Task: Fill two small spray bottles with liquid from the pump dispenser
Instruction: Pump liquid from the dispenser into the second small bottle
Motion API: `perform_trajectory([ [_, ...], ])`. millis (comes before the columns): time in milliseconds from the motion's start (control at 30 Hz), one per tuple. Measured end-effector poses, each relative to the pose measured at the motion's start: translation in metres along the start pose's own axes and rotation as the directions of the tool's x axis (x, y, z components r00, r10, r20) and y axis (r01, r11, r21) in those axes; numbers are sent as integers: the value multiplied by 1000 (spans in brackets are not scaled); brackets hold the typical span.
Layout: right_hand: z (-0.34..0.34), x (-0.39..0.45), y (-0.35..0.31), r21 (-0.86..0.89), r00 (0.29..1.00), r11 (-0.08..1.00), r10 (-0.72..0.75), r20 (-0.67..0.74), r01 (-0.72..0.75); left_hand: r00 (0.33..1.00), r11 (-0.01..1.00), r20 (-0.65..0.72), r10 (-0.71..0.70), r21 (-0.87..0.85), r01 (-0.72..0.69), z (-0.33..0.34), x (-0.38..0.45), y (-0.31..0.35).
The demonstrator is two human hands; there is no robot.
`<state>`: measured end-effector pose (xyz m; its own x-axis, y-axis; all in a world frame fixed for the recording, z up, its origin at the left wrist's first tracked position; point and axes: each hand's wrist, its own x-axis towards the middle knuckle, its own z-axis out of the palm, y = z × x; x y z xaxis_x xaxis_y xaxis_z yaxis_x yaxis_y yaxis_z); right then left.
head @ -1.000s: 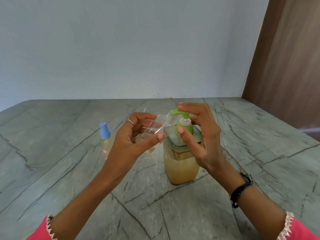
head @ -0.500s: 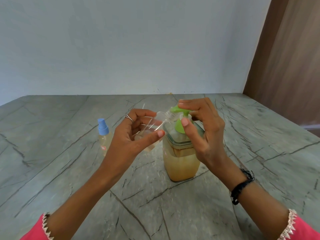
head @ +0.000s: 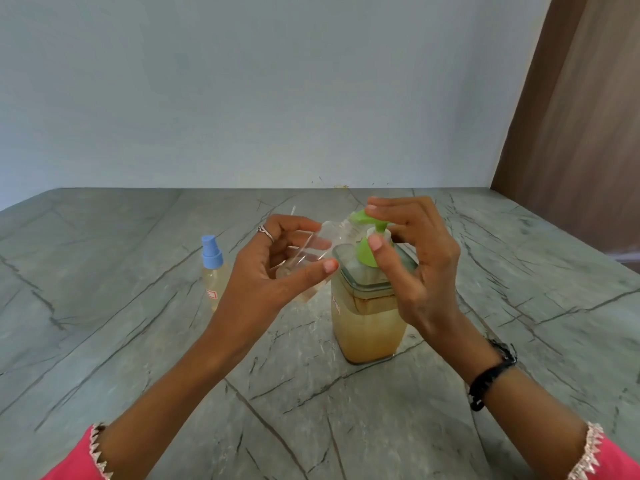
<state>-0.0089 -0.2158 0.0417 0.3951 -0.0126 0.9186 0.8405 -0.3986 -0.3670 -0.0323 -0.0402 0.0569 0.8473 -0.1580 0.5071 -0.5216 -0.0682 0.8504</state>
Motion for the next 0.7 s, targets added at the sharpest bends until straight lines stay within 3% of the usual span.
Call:
perform_trajectory([
  [300, 0, 5, -3, -76, 998, 997, 17, -55, -21, 1000, 999, -11, 3, 36, -2, -1, 1, -2],
  [467, -1, -1, -4, -36, 1000, 999, 13, -6, -13, 1000, 1000, -14, 4, 5, -4, -1, 1, -2],
  [700, -3, -7, -3, -139, 996, 988, -57, 72, 67, 1000, 1000, -13, 14, -7, -14, 0, 2, -4],
])
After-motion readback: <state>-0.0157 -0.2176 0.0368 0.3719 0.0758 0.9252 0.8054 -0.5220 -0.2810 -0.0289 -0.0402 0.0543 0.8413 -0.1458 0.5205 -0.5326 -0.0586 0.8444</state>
